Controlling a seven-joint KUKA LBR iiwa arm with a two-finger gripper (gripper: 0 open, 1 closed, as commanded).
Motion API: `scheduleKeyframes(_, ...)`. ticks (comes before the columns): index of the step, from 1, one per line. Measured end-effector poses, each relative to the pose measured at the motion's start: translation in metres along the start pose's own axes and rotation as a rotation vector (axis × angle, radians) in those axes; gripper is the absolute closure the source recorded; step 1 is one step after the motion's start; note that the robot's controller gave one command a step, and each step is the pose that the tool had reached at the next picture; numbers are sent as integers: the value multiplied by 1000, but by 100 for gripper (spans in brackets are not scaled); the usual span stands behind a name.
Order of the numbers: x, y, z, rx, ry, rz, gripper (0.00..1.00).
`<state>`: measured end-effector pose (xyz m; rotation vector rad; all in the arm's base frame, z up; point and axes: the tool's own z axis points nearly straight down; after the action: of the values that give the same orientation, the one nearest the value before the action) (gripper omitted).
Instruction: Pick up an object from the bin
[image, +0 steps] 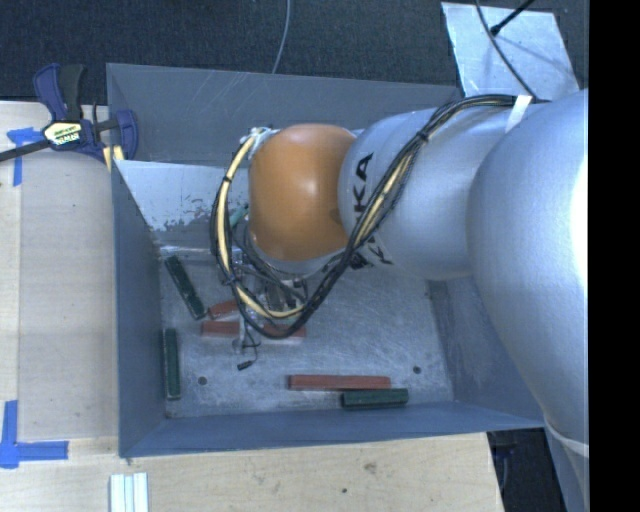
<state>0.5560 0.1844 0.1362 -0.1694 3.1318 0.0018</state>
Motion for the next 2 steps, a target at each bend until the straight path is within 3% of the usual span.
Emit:
scheduleKeyframes(1,-19,-27,10,1,4,157,0)
scheduleKeyframes(2,-56,-51,63,-2,1,-23,100)
